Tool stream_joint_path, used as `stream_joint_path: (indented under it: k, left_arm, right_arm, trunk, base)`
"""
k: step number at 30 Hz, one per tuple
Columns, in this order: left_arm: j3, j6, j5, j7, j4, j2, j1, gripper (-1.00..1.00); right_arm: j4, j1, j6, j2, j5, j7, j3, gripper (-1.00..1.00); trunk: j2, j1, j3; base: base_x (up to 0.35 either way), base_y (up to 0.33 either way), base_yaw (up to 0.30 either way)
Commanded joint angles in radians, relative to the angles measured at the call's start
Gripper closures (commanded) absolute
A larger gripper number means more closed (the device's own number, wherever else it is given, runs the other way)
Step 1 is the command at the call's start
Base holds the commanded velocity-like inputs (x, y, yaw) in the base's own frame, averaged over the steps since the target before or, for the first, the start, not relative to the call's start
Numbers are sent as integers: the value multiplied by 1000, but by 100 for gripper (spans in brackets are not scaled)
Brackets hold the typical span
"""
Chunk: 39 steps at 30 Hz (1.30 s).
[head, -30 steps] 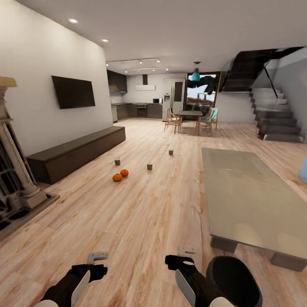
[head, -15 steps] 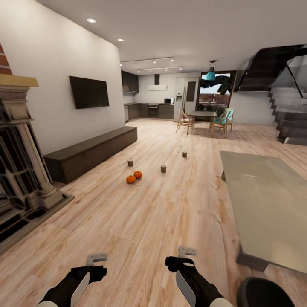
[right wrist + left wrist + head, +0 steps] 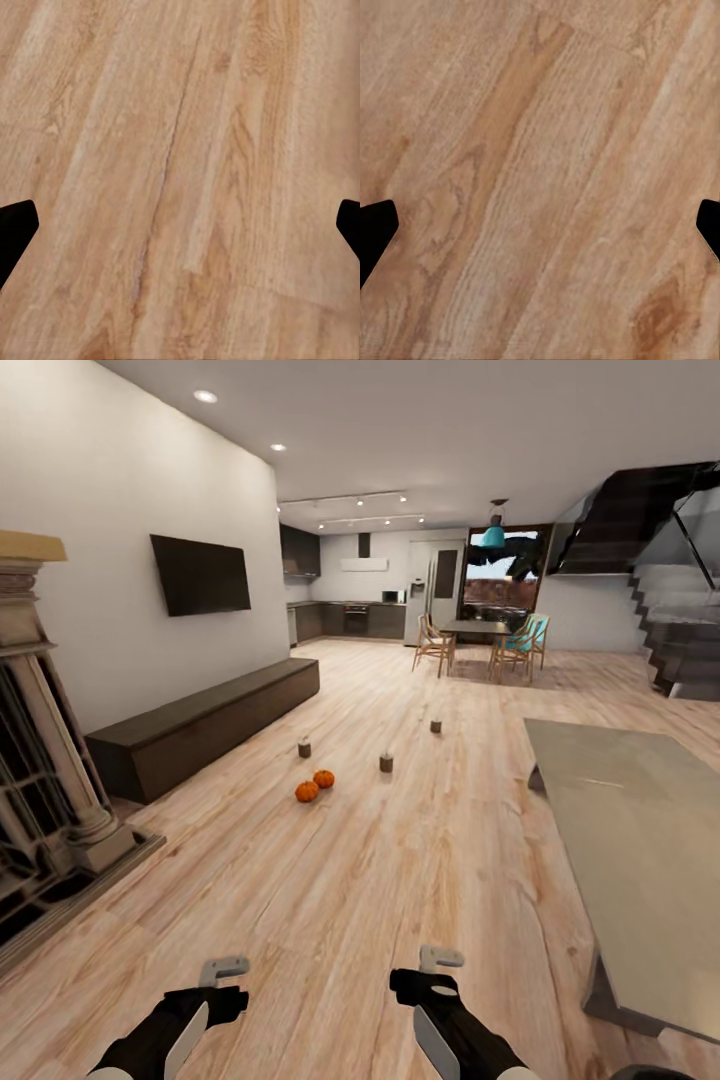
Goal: Place each of the two pumpkins and all three candles from the living room inside a cabinet in the living room (use any cabinet), then make sure every cabinet is closed, and position the cauldron so it is next to a table in the living room.
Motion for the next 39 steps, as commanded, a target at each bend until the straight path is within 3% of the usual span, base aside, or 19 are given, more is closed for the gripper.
stream_joint_path:
  k: [1,10,22,39]
  left_arm:
    - [-6,5,10,8,-2,1,0,-100]
    - [-2,-15,11,8,-1,1,0,-100]
    - [-2,-20,12,8,0,1,0,-100]
    - [-1,-43,10,8,27,-1,0,-100]
  right_arm:
    - [-1,5,-6,0,-3,-8,4,-100]
    - [28,21,-73,0,-2,-7,5,-100]
    - [38,22,-102,0,-4,-9,5,-100]
    - [40,22,-108,0,-4,4,6,-100]
  trunk:
    - [0,0,-1]
    - [0,0,-1]
    - [0,0,-2]
    - [0,0,-23]
  base:
    - [315,107,-29]
    - [315,107,-7]
    - [315,108,-5]
    - [316,107,-100]
